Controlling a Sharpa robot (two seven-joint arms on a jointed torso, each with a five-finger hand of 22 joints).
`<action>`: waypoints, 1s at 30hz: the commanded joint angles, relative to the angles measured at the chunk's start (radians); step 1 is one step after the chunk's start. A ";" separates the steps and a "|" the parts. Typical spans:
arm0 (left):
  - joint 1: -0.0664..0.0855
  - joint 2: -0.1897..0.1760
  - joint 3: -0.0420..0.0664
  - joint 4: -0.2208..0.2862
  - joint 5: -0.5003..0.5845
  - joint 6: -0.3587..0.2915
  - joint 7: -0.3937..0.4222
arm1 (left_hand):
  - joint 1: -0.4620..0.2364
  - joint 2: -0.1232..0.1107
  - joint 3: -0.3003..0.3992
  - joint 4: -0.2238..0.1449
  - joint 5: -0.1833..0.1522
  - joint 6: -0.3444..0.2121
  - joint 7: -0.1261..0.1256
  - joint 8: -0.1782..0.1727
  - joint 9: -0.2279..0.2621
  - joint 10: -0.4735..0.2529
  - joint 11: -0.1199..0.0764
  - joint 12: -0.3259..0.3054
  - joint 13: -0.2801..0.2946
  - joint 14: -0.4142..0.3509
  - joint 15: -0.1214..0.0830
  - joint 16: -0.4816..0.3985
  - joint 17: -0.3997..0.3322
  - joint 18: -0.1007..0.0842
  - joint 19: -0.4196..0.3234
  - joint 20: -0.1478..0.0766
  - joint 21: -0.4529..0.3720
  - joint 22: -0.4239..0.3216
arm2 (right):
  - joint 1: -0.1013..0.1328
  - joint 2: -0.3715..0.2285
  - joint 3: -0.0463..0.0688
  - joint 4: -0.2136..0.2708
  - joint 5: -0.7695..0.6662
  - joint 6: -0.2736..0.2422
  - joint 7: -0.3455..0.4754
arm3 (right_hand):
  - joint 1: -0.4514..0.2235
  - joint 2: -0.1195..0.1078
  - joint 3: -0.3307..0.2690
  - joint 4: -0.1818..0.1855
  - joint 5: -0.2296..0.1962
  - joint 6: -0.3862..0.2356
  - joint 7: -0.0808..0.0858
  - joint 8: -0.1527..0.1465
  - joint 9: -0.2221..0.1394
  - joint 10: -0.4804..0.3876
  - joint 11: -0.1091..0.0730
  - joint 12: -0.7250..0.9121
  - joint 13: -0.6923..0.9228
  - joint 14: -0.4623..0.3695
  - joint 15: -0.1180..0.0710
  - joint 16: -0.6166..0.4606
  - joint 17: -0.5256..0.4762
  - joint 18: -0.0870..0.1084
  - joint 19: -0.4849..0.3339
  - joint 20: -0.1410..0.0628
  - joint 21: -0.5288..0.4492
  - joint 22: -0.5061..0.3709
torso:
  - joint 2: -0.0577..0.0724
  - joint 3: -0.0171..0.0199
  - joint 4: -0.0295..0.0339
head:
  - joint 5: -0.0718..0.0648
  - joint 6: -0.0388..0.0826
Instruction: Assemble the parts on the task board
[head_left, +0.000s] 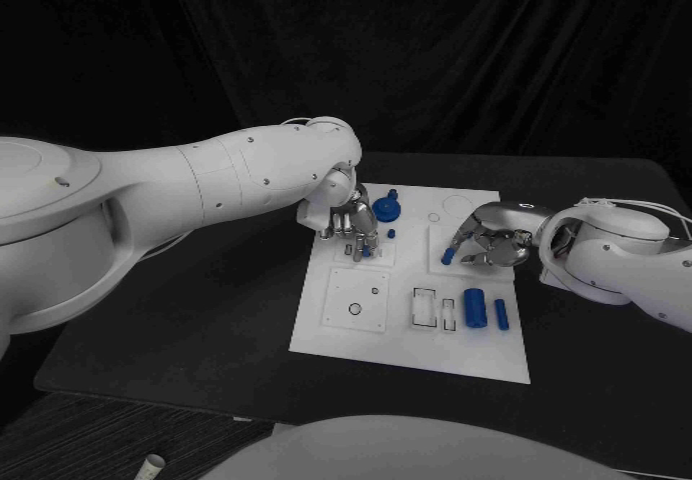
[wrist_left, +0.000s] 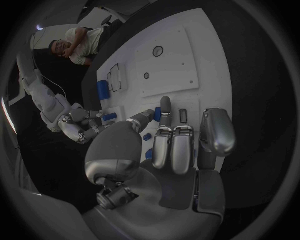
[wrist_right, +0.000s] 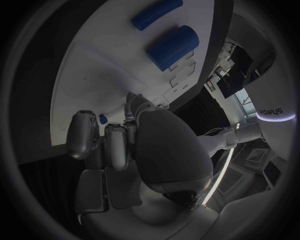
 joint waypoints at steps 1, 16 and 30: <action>-0.005 0.001 -0.001 -0.002 -0.005 -0.018 -0.063 | -0.006 -0.007 -0.017 0.012 -0.015 -0.008 0.004 -0.001 0.003 0.079 0.004 -0.003 0.233 0.093 0.006 -0.004 0.215 0.018 0.008 0.006 -0.007 0.135 | -0.002 0.000 0.000 0.001 -0.006 0.004 -0.012 | 0.004 -0.004 0.004 0.000 0.006 -0.009 -0.001 -0.006 -0.001 -0.006 0.003 -0.002 -0.046 0.020 0.005 -0.006 0.054 0.006 -0.005 -0.001 -0.005 0.158 | 0.000 -0.0001 0.0001 | 0.000 0.000; -0.005 0.002 -0.001 -0.004 -0.005 -0.031 -0.062 | -0.009 0.019 -0.061 0.066 -0.040 -0.009 0.003 -0.003 0.008 0.079 0.004 -0.005 0.232 0.093 0.007 -0.005 0.215 0.019 0.011 0.006 -0.016 0.134 | -0.003 0.000 0.000 0.000 -0.006 0.007 -0.011 | 0.001 -0.005 0.005 0.000 0.006 -0.009 -0.001 -0.006 -0.002 -0.007 0.003 -0.003 -0.046 0.020 0.006 -0.007 0.052 0.007 -0.006 -0.001 -0.007 0.158 | 0.000 -0.0001 -0.0001 | -0.001 0.000; -0.006 -0.007 -0.001 0.004 -0.048 -0.036 -0.061 | 0.004 -0.023 -0.137 0.083 -0.109 -0.015 0.005 -0.007 0.017 0.081 0.005 -0.001 0.234 0.093 0.007 -0.008 0.214 0.020 0.016 0.006 -0.028 0.134 | -0.003 -0.002 0.000 -0.001 -0.006 0.010 -0.011 | 0.001 -0.005 0.005 0.000 0.006 -0.009 -0.001 -0.006 -0.002 -0.007 0.003 -0.003 -0.047 0.019 0.006 -0.008 0.052 0.007 -0.006 -0.001 -0.008 0.158 | 0.000 0.0005 0.0005 | -0.002 0.000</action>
